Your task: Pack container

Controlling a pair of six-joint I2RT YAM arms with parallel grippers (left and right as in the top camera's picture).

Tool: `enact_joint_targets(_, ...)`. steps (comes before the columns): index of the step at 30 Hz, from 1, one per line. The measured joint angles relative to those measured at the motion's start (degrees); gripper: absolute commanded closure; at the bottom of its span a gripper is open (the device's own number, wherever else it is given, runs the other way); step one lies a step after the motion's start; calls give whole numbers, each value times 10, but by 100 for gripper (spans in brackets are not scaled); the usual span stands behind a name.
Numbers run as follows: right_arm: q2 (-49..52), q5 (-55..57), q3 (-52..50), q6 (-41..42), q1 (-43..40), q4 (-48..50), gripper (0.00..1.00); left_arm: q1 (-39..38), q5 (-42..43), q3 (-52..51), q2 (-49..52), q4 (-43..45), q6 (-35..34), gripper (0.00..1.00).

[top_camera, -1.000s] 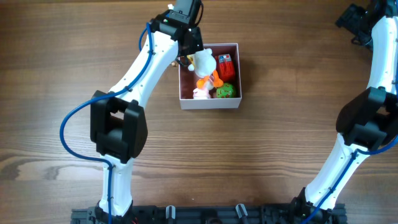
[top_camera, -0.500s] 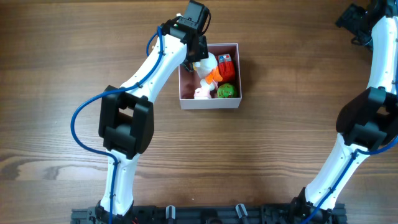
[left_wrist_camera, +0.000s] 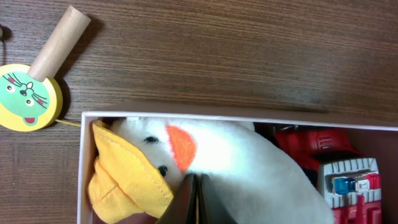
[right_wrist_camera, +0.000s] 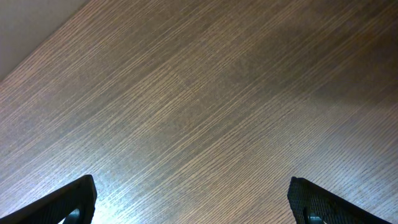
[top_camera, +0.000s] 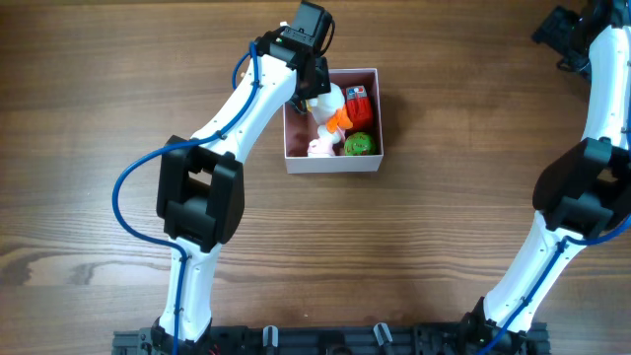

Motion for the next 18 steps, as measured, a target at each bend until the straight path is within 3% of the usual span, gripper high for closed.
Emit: enact_joint_targets(18,0,0,0,0,0,0,0,0,10,0,5,-2,0,96)
